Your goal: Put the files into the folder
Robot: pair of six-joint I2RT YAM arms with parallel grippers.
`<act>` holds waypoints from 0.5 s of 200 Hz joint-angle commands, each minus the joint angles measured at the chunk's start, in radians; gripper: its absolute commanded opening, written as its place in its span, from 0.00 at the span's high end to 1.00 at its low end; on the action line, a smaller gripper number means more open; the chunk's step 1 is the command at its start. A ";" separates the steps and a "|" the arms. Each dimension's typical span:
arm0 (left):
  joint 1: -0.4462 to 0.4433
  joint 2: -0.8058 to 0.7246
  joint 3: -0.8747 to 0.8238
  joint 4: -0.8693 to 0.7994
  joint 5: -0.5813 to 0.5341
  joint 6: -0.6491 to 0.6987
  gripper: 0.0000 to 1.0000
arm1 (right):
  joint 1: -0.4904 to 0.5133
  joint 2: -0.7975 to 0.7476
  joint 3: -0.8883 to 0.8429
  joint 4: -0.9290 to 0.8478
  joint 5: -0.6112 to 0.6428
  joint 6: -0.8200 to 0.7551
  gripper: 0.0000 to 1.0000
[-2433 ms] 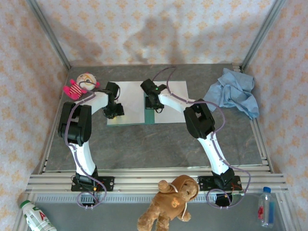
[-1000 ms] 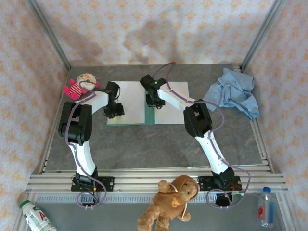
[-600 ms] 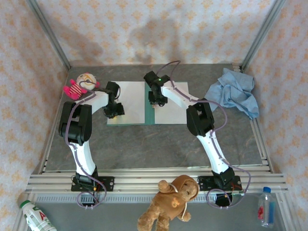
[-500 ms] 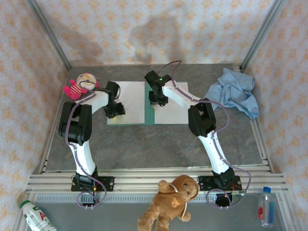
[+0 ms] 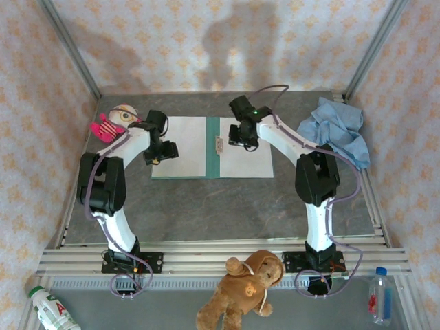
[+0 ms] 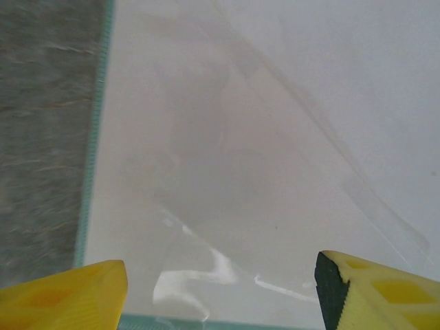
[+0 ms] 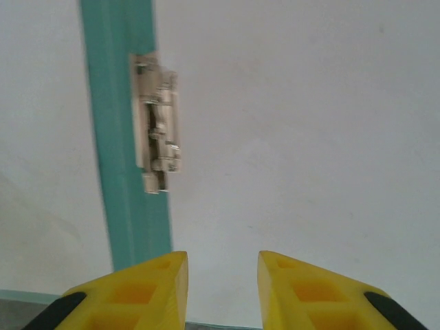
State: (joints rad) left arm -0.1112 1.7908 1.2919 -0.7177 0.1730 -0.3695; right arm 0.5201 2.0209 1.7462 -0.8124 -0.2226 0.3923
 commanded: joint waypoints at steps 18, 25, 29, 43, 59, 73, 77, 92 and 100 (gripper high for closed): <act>0.005 -0.107 -0.108 0.018 -0.081 -0.001 0.25 | -0.080 -0.072 -0.174 0.093 0.001 0.015 0.68; 0.014 -0.117 -0.131 0.028 -0.070 -0.009 0.24 | -0.096 -0.081 -0.205 0.106 0.000 0.017 0.68; 0.021 -0.126 -0.153 0.038 -0.059 -0.015 0.24 | -0.103 -0.088 -0.221 0.114 0.000 0.019 0.69; 0.057 -0.165 -0.227 0.095 -0.003 -0.048 0.25 | -0.128 -0.108 -0.273 0.141 0.003 0.017 0.69; 0.104 -0.206 -0.309 0.176 0.084 -0.090 0.25 | -0.153 -0.119 -0.315 0.156 0.005 0.014 0.69; 0.129 -0.231 -0.356 0.228 0.129 -0.111 0.26 | -0.169 -0.123 -0.342 0.166 0.008 0.009 0.69; 0.132 -0.236 -0.365 0.238 0.134 -0.116 0.26 | -0.174 -0.123 -0.347 0.168 0.011 0.008 0.69; 0.144 -0.246 -0.392 0.261 0.140 -0.135 0.26 | -0.185 -0.123 -0.366 0.179 0.008 0.005 0.69; 0.152 -0.246 -0.407 0.276 0.150 -0.147 0.27 | -0.189 -0.121 -0.375 0.187 0.008 0.006 0.69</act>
State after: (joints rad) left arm 0.0284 1.5780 0.9154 -0.5472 0.2634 -0.4580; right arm 0.3431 1.9385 1.4014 -0.6716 -0.2329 0.3962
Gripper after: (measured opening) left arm 0.741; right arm 0.312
